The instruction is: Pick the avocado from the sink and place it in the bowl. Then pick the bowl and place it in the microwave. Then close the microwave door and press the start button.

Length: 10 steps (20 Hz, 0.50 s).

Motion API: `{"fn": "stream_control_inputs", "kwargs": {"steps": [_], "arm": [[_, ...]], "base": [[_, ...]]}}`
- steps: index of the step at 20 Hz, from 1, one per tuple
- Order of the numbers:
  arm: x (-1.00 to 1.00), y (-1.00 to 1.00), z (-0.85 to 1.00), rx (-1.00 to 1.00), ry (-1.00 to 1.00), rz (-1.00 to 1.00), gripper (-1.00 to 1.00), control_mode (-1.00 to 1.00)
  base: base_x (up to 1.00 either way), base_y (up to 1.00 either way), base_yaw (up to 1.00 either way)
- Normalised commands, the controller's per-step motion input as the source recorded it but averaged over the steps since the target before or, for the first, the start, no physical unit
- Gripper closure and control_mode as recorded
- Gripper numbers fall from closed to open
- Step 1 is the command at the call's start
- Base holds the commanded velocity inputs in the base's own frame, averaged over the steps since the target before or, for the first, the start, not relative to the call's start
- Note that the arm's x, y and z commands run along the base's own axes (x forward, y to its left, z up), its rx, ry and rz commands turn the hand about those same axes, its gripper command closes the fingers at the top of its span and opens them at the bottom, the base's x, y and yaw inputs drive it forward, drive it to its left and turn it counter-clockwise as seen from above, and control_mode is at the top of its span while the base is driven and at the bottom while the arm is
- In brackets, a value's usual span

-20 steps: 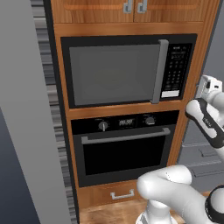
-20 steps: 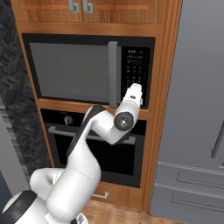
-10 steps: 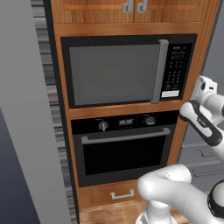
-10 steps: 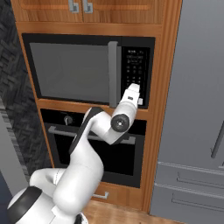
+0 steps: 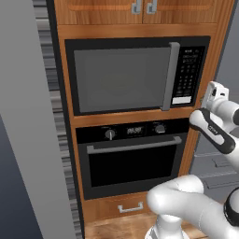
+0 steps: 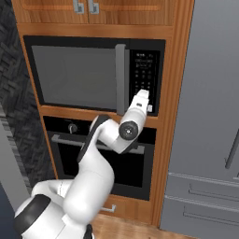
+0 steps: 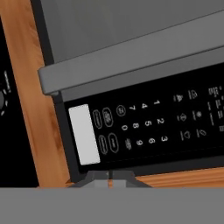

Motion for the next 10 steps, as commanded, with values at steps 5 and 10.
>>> {"fn": "stream_control_inputs", "kwargs": {"steps": [5, 10], "arm": [[-0.04, -0.02, -0.18, 0.00, 0.00, 0.01, 1.00, -1.00], [0.23, 0.24, -0.06, 0.00, 0.00, 0.00, 1.00, -1.00]], "base": [[0.00, 0.00, 0.00], [0.00, 0.00, 0.00]]}}
